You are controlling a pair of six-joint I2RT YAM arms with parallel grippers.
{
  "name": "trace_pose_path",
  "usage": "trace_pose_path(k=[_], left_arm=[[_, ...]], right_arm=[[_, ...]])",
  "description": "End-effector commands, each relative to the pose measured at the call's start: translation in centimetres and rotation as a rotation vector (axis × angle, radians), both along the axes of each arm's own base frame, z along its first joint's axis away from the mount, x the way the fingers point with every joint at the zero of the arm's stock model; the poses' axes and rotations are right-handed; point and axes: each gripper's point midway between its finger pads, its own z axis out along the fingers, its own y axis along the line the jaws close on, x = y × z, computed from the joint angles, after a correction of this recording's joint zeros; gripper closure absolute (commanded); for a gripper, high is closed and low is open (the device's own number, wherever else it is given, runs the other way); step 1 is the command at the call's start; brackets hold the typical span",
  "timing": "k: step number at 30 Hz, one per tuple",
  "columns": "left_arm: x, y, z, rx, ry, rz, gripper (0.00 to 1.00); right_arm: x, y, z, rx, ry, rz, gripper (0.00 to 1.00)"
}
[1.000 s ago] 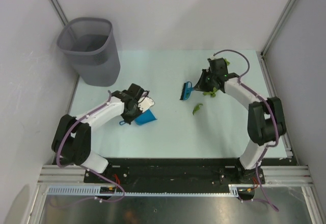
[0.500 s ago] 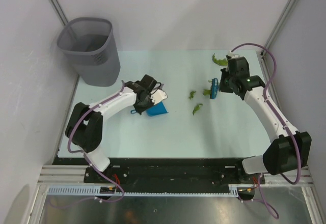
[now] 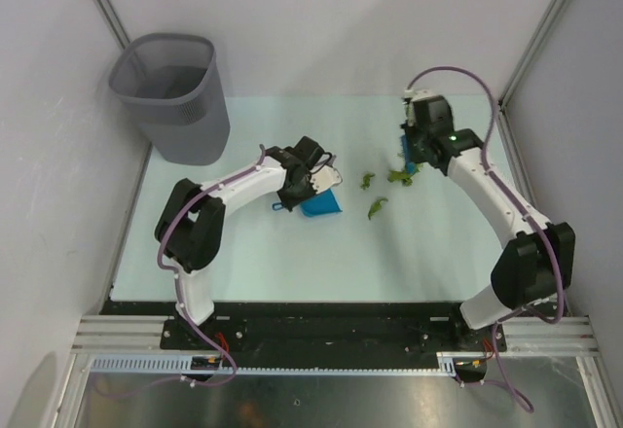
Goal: Sweep away the paper scraps from the table
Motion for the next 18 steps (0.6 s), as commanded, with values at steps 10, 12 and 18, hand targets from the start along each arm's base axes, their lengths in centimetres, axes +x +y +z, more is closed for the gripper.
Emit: trace_pose_path(k=[10,12,18], left_arm=[[-0.5,-1.4,-0.1,-0.038,0.045,-0.021,1.00],[-0.9,-1.3,-0.5,-0.037,0.060,-0.022,1.00],[-1.5,-1.4,-0.9,-0.051,0.095,-0.019,1.00]], right_arm=[[2.5,10.6,-6.9,-0.273,0.212,0.380,1.00],[1.5,11.9,-8.7,-0.244,0.304,0.414,1.00],[-1.8,18.4,-8.3,0.050,0.377,0.539,1.00]])
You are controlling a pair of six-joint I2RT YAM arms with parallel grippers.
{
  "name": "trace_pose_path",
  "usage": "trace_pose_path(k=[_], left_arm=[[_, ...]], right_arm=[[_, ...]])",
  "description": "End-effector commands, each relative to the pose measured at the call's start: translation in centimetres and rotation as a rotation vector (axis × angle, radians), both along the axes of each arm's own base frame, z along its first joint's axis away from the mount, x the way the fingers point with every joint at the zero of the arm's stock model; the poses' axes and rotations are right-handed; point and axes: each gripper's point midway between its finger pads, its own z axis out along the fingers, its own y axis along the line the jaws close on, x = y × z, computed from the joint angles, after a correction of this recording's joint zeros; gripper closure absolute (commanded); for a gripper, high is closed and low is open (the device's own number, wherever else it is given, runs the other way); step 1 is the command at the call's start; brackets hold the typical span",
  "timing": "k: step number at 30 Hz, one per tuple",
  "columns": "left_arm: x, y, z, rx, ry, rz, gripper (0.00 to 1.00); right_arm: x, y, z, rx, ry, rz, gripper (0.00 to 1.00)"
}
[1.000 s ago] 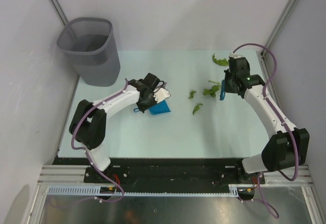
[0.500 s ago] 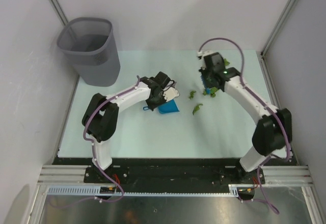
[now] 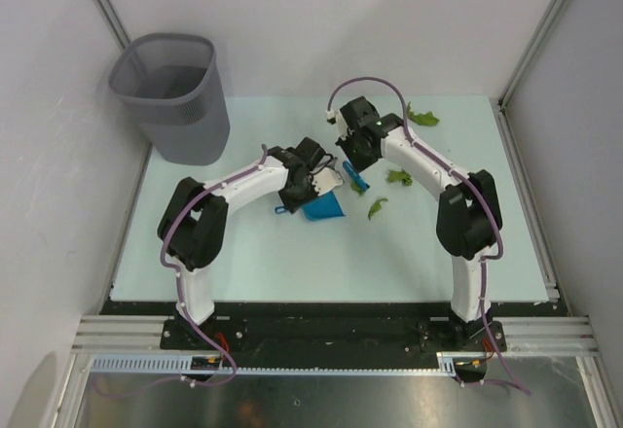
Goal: Sweep away the paper scraps from the table
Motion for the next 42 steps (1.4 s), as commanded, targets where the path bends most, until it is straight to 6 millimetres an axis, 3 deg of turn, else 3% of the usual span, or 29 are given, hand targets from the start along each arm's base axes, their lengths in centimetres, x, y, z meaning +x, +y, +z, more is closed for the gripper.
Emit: trace_pose_path(k=[1,5,7,9,11,13,14,18,21,26,29,32,35,38,39,42], left_arm=[[-0.6,-0.2,-0.2,-0.025,0.039,0.012,1.00],[-1.0,0.2,-0.8,-0.014,0.061,0.022,1.00],[-1.2,0.2,-1.0,-0.020,0.071,0.023,1.00],[-1.8,0.0,-1.0,-0.039,0.091,0.016,1.00],[-2.1,-0.3,-0.8,-0.060,0.100,0.012,1.00],[-2.1,-0.2,-0.6,-0.068,0.099,0.012,1.00],[-2.0,-0.2,-0.5,-0.067,0.095,0.014,1.00],[-1.8,-0.2,-0.6,-0.063,0.092,0.017,1.00],[-1.8,-0.3,-0.8,-0.058,0.094,0.018,1.00],[-2.0,-0.6,-0.9,-0.046,0.092,0.002,1.00],[-2.5,-1.2,-1.0,-0.049,0.098,-0.019,1.00],[-2.7,-1.4,-1.4,-0.038,0.102,-0.029,1.00],[-2.8,-1.5,-1.7,-0.034,0.107,-0.032,1.00],[-2.9,-1.7,-1.7,-0.036,0.111,-0.036,1.00],[-2.9,-1.7,-1.6,-0.040,0.112,-0.036,1.00],[-3.1,-1.8,-1.7,-0.050,0.122,-0.036,1.00]], right_arm=[[-4.6,5.6,0.6,0.264,0.207,0.083,1.00],[-7.7,9.3,2.9,0.511,0.312,0.092,1.00],[-9.0,11.5,5.8,0.658,0.319,0.174,1.00],[-9.1,11.6,6.6,0.705,0.310,0.148,1.00],[-8.2,10.2,7.8,0.683,0.232,0.087,1.00],[-7.2,8.0,8.0,0.630,0.172,0.013,1.00],[-7.4,7.1,9.2,0.627,0.149,-0.002,1.00],[-7.1,2.8,10.5,0.545,0.054,-0.102,1.00],[-7.1,-2.6,10.0,0.407,-0.022,-0.245,1.00],[-7.9,-13.1,5.7,0.065,-0.023,-0.515,1.00],[-8.6,-14.8,3.9,-0.043,0.028,-0.551,1.00],[-8.7,-14.0,2.4,-0.047,0.076,-0.540,1.00],[-8.7,-11.2,0.3,-0.018,0.143,-0.476,1.00],[-9.1,-6.9,-1.2,0.043,0.198,-0.370,1.00],[-9.8,-4.3,-1.2,0.095,0.229,-0.306,1.00],[-10.4,1.2,0.4,0.293,0.270,-0.173,1.00]])
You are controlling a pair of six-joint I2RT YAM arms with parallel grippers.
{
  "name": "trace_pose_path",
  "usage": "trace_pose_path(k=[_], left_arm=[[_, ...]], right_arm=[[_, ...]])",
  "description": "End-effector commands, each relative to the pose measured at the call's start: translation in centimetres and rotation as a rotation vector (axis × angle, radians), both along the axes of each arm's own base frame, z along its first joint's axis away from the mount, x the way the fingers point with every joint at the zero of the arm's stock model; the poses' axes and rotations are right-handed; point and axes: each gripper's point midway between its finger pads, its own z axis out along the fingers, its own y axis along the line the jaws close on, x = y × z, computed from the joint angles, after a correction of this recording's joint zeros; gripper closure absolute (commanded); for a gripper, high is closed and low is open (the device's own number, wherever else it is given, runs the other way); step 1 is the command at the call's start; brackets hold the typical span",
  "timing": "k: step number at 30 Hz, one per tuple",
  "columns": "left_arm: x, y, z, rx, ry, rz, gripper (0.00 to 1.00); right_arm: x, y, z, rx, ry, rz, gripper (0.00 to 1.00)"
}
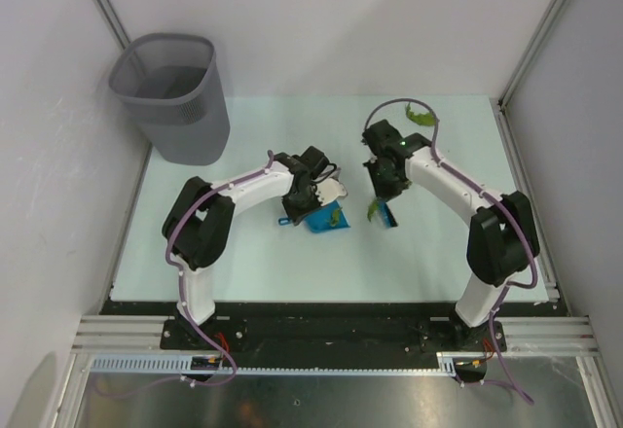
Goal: Sweep away the paper scraps from the table
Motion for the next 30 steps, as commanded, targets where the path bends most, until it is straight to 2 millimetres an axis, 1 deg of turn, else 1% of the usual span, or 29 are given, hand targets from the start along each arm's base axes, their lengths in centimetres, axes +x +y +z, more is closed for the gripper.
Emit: trace_pose_path(k=[1,2,3,4,5,6,8,9,11,12,13,14,15,16,17,18,19,20,21,22,23,24,25,26,28,30], left_arm=[[-0.4,-1.1,0.2,-0.047,0.024,0.000,1.00],[-0.3,-1.3,0.2,-0.054,0.027,-0.002,1.00],[-0.4,-1.4,0.1,-0.060,0.034,0.000,1.00],[-0.3,-1.3,-0.2,-0.055,0.038,0.000,1.00],[-0.3,-1.3,-0.4,-0.048,0.038,0.001,1.00],[-0.2,-1.2,-0.5,-0.040,0.035,0.000,1.00],[0.1,-1.2,-0.7,-0.038,0.032,-0.006,1.00],[0.0,-1.3,-0.7,-0.044,0.037,-0.006,1.00],[-0.2,-1.9,-0.1,-0.089,0.052,-0.011,1.00],[-0.2,-2.0,0.3,-0.106,0.049,-0.011,1.00],[-0.1,-2.1,0.6,-0.123,0.050,-0.008,1.00],[-0.1,-2.2,0.7,-0.135,0.054,-0.006,1.00],[0.0,-2.5,1.4,-0.157,0.042,-0.006,1.00],[0.2,-2.6,1.8,-0.174,0.036,0.000,1.00],[0.3,-2.9,2.4,-0.205,0.038,0.001,1.00],[0.4,-3.0,3.1,-0.227,0.028,0.004,1.00],[0.4,-3.2,3.4,-0.243,0.030,0.001,1.00],[0.4,-3.3,3.7,-0.258,0.033,-0.004,1.00],[0.3,-3.5,4.0,-0.270,0.031,-0.024,1.00],[0.0,-3.5,4.1,-0.280,0.034,-0.041,1.00],[-0.6,-3.8,4.2,-0.306,0.057,-0.057,1.00],[-0.9,-3.9,4.5,-0.321,0.056,-0.080,1.00],[-1.5,-3.8,4.2,-0.324,0.074,-0.089,1.00],[-1.7,-3.9,4.2,-0.329,0.080,-0.093,1.00],[-1.8,-4.0,4.0,-0.319,0.085,-0.077,1.00],[-1.9,-4.3,4.3,-0.341,0.095,-0.068,1.00]], right_arm=[[-1.3,9.6,2.2,0.364,0.036,0.167,1.00],[-1.0,11.1,3.7,0.442,-0.005,0.193,1.00],[-1.6,12.6,4.8,0.523,0.007,0.226,1.00],[-1.7,13.4,5.7,0.563,-0.003,0.230,1.00],[-1.4,14.0,6.7,0.595,-0.037,0.237,1.00],[-1.2,14.1,7.7,0.609,-0.070,0.237,1.00],[-0.9,13.8,8.7,0.609,-0.111,0.226,1.00],[-0.6,13.2,9.5,0.593,-0.149,0.211,1.00],[-0.6,11.8,9.6,0.541,-0.166,0.184,1.00],[-0.1,10.6,9.6,0.495,-0.192,0.152,1.00],[-0.5,9.6,9.8,0.467,-0.197,0.136,1.00],[-0.2,8.5,10.1,0.444,-0.212,0.116,1.00],[0.0,7.5,10.3,0.415,-0.231,0.092,1.00],[-0.4,6.5,11.3,0.408,-0.253,0.079,1.00],[-0.4,5.8,11.9,0.399,-0.273,0.066,1.00],[0.1,4.5,12.4,0.380,-0.300,0.033,1.00],[-0.2,3.6,13.6,0.387,-0.329,0.020,1.00],[-0.2,3.0,14.0,0.387,-0.339,0.009,1.00],[0.3,1.6,14.4,0.385,-0.359,-0.024,1.00],[0.5,1.1,15.1,0.392,-0.383,-0.036,1.00],[0.6,0.9,15.6,0.417,-0.389,-0.037,1.00],[0.9,0.4,15.9,0.432,-0.397,-0.049,1.00],[1.2,0.5,16.4,0.457,-0.412,-0.044,1.00],[1.0,1.1,16.8,0.495,-0.405,-0.022,1.00],[1.3,1.9,17.3,0.538,-0.414,-0.007,1.00],[1.3,2.5,17.2,0.559,-0.401,0.010,1.00]])
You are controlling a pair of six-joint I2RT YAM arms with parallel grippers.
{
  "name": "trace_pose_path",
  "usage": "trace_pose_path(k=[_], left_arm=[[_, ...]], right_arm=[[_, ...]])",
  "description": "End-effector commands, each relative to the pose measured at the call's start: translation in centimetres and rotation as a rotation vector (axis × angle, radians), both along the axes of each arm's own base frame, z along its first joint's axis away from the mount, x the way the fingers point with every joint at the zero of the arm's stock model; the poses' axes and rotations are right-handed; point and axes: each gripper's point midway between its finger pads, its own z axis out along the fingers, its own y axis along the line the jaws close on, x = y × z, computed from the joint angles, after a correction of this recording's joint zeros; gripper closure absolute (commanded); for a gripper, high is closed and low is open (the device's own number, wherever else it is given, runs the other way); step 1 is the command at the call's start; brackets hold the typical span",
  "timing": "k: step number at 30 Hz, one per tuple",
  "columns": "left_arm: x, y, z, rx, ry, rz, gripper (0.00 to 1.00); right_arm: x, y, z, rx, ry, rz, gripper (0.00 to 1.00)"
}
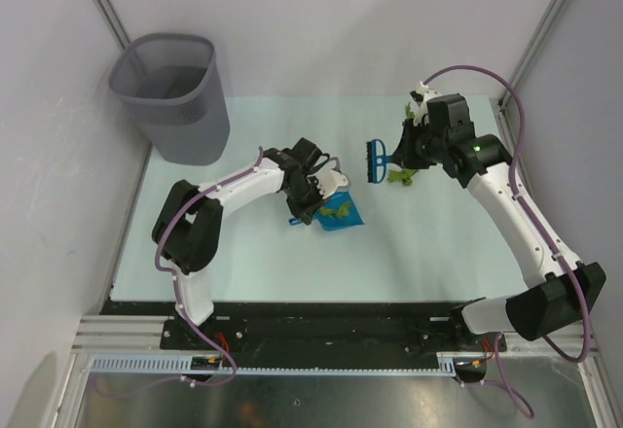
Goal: Sweep away the paper scraps from the table
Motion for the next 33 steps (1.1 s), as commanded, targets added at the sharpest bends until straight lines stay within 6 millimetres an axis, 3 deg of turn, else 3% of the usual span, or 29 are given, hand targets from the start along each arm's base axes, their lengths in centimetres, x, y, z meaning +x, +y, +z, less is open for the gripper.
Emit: trace_pose_path(k=[1,5,9,13,16,21,22,24,25,28,33], left_arm=[[-1.1,-1.2,2.4,-0.093,0.021,-0.027,1.00],[-0.5,-1.5,4.4,-0.137,0.000,0.017,1.00],[1.3,-1.0,7.1,-0.174,-0.055,0.095,1.00],[4.3,0.4,11.2,-0.265,-0.104,0.226,1.00],[6.6,2.1,14.7,-0.318,-0.171,0.324,1.00],[10.9,7.5,21.0,-0.329,-0.364,0.601,1.00],[11.3,8.3,23.5,-0.360,-0.416,0.636,1.00],[12.2,10.8,25.6,-0.380,-0.466,0.742,1.00],[12.3,11.7,27.8,-0.411,-0.508,0.775,1.00],[13.0,15.0,31.0,-0.418,-0.607,0.880,1.00],[14.4,21.5,34.2,-0.330,-0.776,1.037,1.00]], right_arm=[[0.5,2.2,2.0,0.078,-0.049,0.070,1.00],[0.7,0.0,2.2,0.037,-0.066,0.000,1.00],[0.3,-3.9,4.4,0.036,-0.125,-0.098,1.00],[-0.7,-7.3,6.6,0.033,-0.190,-0.176,1.00],[-1.1,-9.0,6.5,0.011,-0.183,-0.213,1.00],[-1.4,-9.2,4.4,-0.001,-0.127,-0.205,1.00],[-1.5,-8.9,4.1,0.006,-0.119,-0.195,1.00],[-1.3,-8.6,3.9,0.018,-0.116,-0.185,1.00],[-1.3,-8.4,3.8,0.025,-0.111,-0.176,1.00],[-1.2,-8.0,3.4,0.036,-0.100,-0.159,1.00],[-1.2,-7.7,3.2,0.045,-0.100,-0.142,1.00]])
